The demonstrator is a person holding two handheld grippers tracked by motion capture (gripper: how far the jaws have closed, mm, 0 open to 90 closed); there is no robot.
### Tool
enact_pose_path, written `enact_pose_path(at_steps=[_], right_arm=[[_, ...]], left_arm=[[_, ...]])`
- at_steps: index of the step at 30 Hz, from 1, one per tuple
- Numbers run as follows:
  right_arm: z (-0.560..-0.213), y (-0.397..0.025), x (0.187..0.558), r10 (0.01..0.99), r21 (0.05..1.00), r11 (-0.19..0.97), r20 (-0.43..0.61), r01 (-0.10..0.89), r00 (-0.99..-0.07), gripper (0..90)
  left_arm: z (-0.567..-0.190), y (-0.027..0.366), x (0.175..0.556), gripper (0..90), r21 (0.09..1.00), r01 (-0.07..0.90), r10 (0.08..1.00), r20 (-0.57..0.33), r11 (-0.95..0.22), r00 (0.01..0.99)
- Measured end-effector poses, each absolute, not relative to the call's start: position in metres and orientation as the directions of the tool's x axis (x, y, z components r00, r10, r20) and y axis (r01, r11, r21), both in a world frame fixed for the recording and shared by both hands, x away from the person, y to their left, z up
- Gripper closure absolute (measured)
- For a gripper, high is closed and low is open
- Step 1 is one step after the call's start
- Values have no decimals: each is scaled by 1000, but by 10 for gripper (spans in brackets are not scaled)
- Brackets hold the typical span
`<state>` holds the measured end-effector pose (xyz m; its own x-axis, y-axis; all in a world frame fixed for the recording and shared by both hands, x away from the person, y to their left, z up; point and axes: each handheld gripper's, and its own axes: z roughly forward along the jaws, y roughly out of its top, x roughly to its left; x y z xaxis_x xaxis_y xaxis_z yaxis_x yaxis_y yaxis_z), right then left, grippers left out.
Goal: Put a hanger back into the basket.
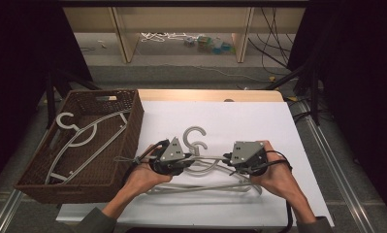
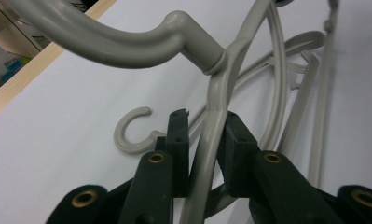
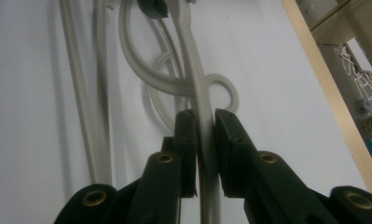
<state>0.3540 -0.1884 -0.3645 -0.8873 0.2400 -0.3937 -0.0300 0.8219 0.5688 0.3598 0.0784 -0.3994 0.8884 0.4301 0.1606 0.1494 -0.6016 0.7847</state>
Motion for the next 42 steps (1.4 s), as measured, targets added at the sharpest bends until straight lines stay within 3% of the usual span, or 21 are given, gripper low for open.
enact_pose_path(at_steps=[4, 11, 14, 15, 22, 29, 42], right_arm=[[-364, -189, 356, 246, 567, 823, -414, -37, -876, 770], [-366, -190, 356, 359, 636, 769, -346, 65, -867, 676], [-363, -191, 357, 446, 694, 711, -320, 114, -836, 561], [-360, -194, 358, 502, 740, 658, -288, 143, -816, 482], [-355, -202, 360, 633, 838, 512, -217, 191, -743, 334], [-354, -209, 355, 690, 883, 416, -151, 217, -708, 263], [-363, -215, 345, 731, 922, 322, -100, 213, -675, 222]], left_arm=[[-401, 77, 357, 781, 782, 148, 414, 151, -605, 898], [-400, 76, 353, 814, 793, 168, 413, 114, -586, 904], [-397, 82, 357, 815, 800, 187, 438, 103, -570, 893], [-396, 85, 358, 815, 800, 195, 448, 101, -568, 888], [-391, 106, 367, 815, 812, 250, 519, 74, -527, 852], [-384, 122, 372, 815, 841, 294, 583, 31, -455, 812], [-367, 144, 374, 815, 872, 314, 632, -7, -375, 775]])
